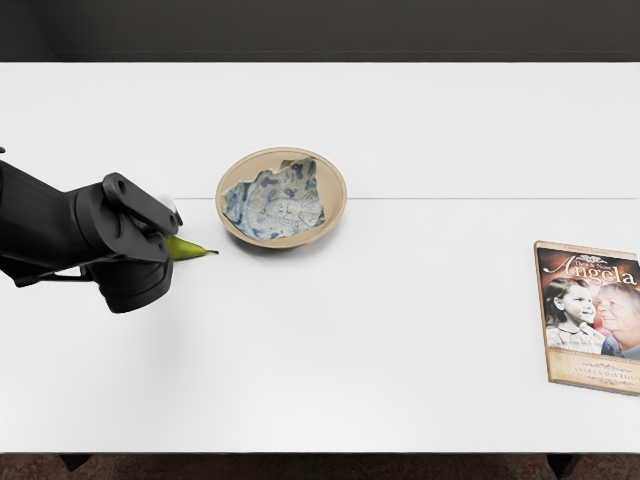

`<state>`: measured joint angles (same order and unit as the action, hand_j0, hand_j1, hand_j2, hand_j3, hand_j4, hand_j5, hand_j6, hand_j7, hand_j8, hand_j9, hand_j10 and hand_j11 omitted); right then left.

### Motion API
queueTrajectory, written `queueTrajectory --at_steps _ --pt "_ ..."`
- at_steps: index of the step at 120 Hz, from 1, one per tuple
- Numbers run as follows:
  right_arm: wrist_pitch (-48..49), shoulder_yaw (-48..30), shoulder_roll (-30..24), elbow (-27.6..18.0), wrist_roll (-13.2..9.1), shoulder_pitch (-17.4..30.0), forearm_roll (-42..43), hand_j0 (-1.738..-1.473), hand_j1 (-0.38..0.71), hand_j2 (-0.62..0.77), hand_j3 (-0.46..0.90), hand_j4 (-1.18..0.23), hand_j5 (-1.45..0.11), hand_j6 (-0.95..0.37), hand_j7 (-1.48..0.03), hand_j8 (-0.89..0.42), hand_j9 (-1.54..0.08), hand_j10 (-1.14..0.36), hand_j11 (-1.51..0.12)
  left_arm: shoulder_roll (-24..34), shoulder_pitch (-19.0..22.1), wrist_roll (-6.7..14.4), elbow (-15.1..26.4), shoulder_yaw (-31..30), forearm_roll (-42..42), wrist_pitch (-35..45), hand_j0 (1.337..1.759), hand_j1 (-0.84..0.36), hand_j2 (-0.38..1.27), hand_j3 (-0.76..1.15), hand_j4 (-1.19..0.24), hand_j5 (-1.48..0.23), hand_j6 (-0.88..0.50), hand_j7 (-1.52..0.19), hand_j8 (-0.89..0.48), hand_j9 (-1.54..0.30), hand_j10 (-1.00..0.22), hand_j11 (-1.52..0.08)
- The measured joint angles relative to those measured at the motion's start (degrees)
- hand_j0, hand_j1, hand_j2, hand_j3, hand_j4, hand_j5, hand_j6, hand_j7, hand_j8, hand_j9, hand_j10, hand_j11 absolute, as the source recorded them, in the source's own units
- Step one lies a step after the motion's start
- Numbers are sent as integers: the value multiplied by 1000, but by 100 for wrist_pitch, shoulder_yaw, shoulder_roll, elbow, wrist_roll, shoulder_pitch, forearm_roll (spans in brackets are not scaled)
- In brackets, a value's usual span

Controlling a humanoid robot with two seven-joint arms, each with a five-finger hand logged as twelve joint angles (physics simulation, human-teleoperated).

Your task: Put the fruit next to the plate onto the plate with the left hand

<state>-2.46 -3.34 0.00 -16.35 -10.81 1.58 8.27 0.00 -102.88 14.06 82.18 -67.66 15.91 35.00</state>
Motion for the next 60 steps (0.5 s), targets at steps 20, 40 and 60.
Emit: queueTrajectory --at_steps 20,40,60 --pt "0 0 0 0 0 0 1 -1658 -349 0 0 0 0 0 0 0 0 0 0 0 30 -7 -27 -23 0 0 1658 -104 76 0 -378 -491 -378 -491 -378 -491 -378 -491" --pt "0 -1 0 0 0 0 1 -1658 -349 0 0 0 0 0 0 0 0 0 0 0 54 -12 -44 -43 0 0 1658 -110 77 0 -383 -497 -383 -497 -383 -497 -383 -497" --pt "0 0 0 0 0 0 0 -1658 -349 0 0 0 0 0 0 0 0 0 0 0 66 -21 -76 -84 0 0 1658 -113 77 0 -385 -500 -385 -500 -385 -500 -385 -500"
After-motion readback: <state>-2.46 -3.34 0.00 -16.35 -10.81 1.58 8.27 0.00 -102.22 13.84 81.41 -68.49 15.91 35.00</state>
